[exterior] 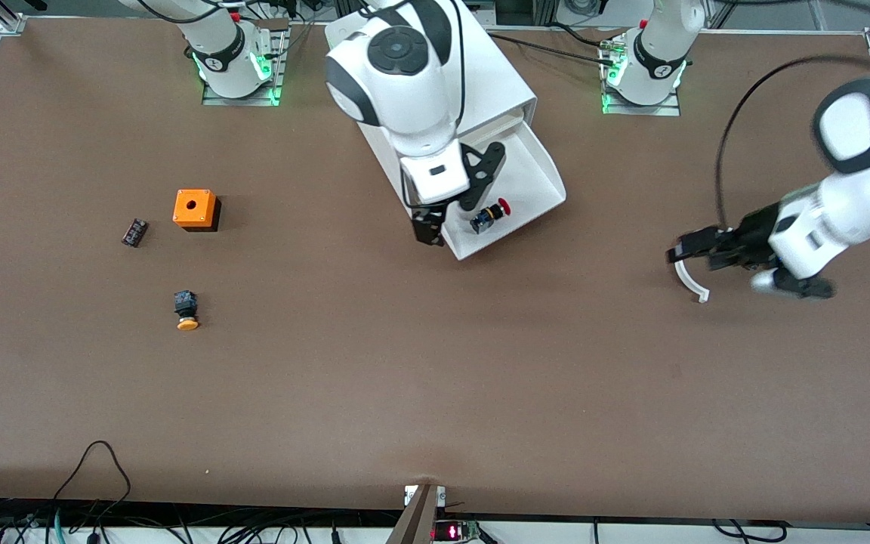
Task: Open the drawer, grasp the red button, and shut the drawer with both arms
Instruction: 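Lower the right gripper into the drawer while the left gripper withdraws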
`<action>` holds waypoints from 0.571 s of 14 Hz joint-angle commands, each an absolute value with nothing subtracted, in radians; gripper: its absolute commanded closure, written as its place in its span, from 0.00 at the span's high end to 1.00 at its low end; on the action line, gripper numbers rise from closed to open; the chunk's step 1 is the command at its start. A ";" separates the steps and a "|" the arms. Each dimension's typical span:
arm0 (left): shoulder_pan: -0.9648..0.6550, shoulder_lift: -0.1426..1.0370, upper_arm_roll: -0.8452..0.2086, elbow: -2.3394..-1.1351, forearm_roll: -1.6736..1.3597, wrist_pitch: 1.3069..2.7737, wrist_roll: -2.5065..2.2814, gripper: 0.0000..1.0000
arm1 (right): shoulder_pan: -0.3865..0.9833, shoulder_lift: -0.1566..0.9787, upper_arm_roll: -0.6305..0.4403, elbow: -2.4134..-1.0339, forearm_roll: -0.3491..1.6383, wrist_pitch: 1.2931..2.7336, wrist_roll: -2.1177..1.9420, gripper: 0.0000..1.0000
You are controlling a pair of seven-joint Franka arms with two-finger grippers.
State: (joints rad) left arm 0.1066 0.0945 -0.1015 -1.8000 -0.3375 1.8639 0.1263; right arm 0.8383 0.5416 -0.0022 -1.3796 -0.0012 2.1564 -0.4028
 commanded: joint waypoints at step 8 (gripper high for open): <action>0.066 -0.054 -0.066 -1.758 -0.029 1.632 -0.032 1.00 | 0.911 0.718 -0.002 -1.224 -0.003 2.137 -0.703 1.00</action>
State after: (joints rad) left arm 0.0710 -0.0570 -0.0817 -1.7649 -0.0539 1.6602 -0.0198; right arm 0.8936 0.6736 -0.0002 -1.2810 -0.0012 2.1552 -0.6735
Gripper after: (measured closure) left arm 0.000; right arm 0.000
